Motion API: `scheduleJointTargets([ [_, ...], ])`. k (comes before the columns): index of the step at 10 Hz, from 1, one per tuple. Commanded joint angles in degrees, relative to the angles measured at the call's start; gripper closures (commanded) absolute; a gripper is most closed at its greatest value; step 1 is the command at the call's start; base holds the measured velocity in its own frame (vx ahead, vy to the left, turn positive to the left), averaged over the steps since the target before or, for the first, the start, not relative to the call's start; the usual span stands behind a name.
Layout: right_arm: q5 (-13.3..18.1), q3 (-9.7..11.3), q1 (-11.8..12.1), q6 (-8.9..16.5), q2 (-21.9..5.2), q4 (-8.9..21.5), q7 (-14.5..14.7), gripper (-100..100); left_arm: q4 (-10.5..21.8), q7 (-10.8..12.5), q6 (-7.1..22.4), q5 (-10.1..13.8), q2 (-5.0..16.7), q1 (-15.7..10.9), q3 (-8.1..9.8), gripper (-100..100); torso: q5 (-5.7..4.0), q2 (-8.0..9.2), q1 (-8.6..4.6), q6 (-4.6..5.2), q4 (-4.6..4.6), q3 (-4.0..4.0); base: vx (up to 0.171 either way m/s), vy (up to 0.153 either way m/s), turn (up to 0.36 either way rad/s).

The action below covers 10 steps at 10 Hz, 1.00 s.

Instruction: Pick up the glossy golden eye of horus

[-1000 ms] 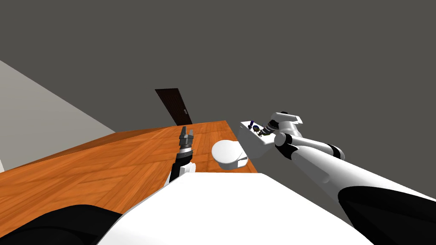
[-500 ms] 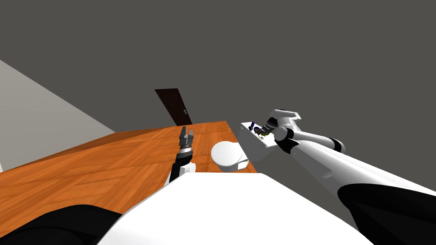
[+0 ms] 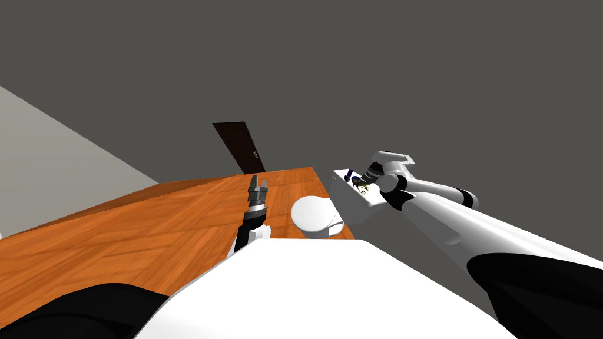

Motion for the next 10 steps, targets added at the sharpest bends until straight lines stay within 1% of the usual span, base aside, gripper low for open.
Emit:
scheduleJointTargets([
  [1, -0.4, -0.1, 1.2, -1.8, 0.8, 0.2, 0.2, -100, 0.0, 0.0, 0.0, 0.0, 0.0, 0.0, 0.0, 0, 0.0, 0.0, 0.0, 0.0, 0.0, 0.0, 0.019, 0.011, -0.048],
  [2, -0.3, -0.1, 0.7, -1.3, 0.3, 0.6, 0.2, -100, 0.0, 0.0, 0.0, 0.0, 0.0, 0.0, 0.0, 0, 0.01, -0.01, 0.02, 0.0, 0.0, -0.01, 0.008, 0.006, -0.01],
  [3, -0.3, -0.1, 0.7, -1.6, 0.3, 0.7, 0.3, 100, 0.0, 0.0, 0.0, 0.0, 0.0, 0.0, 0.0, 0, 0.02, 0.02, 0.02, -0.01, 0.01, 0.01, 0.0, 0.0, 0.0],
  [7, -0.4, -0.1, 0.7, -1.4, 0.3, 0.7, 0.3, 100, 0.0, 0.0, 0.0, 0.0, 0.0, 0.0, 0.0, 0, -0.01, -0.02, 0.0, 0.01, -0.05, -0.04, 0.0, 0.0, 0.0],
  [8, -0.3, -0.1, 0.7, -1.4, 0.3, 0.7, 0.3, 0, 0.0, 0.0, 0.0, 0.0, 0.0, 0.0, 0.0, 0, -0.02, -0.04, 0.0, 0.0, -0.06, -0.05, 0.0, 0.0, 0.0],
  [9, 0.1, 0.0, -0.1, 0.3, 0.0, -0.4, -0.1, 100, 0.0, 0.0, 0.0, 0.0, 0.0, 0.0, 0.0, 0, -0.02, -0.05, -0.01, -0.01, -0.07, -0.06, -0.014, -0.004, 0.039],
  [10, 0.2, 0.0, -0.5, 0.9, -0.3, -0.6, -0.1, 100, 0.0, 0.0, 0.0, 0.0, 0.0, 0.0, 0.0, 0, -0.01, -0.02, 0.0, -0.04, -0.05, -0.04, -0.018, -0.009, 0.044],
])
